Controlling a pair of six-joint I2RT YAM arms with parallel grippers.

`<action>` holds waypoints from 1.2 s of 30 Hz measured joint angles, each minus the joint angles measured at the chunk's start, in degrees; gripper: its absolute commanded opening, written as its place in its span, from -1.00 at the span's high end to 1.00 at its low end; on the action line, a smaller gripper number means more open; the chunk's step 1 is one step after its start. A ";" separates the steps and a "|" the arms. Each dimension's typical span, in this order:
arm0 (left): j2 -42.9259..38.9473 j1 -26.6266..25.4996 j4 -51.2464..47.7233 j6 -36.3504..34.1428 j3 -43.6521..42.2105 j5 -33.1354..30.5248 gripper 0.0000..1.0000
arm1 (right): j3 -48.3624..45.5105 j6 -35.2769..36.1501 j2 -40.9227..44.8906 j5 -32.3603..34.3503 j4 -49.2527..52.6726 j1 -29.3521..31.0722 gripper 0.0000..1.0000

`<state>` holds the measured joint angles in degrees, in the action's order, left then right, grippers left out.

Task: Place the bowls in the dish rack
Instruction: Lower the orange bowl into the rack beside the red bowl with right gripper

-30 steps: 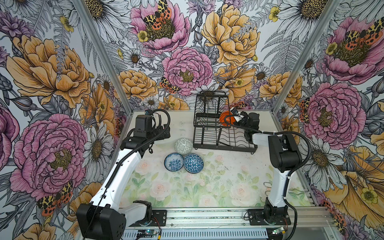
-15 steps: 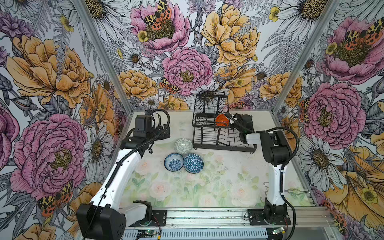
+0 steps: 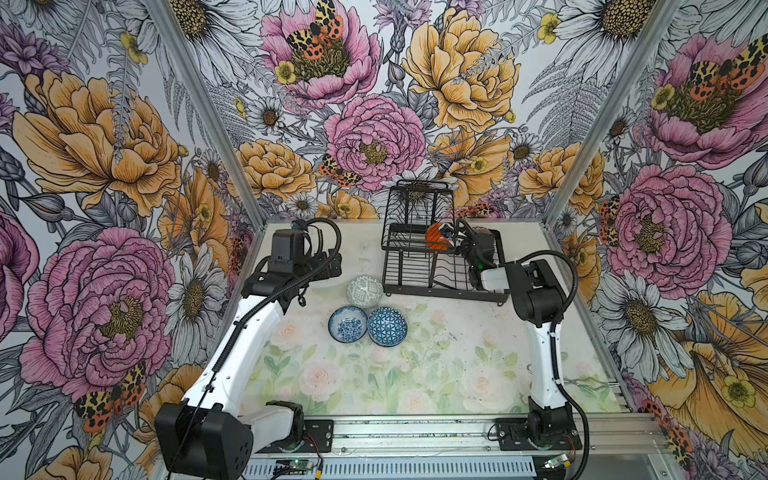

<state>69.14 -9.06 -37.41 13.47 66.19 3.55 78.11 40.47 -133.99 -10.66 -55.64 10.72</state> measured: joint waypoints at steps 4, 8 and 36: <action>0.50 0.00 0.00 0.00 0.00 0.26 -0.97 | 0.87 1.22 -0.66 1.36 -0.22 0.31 1.00; 0.72 0.00 -0.02 0.00 0.00 0.42 -0.97 | 0.70 2.01 -0.72 1.62 -0.72 0.31 1.00; 0.70 0.15 0.00 -0.17 0.00 0.81 -0.98 | -9.70 2.91 7.26 -8.76 4.00 -1.62 1.00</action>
<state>69.84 -8.91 -37.41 13.30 66.19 4.36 68.40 43.38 -126.74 -19.42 -51.64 9.10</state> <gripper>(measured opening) 0.987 0.082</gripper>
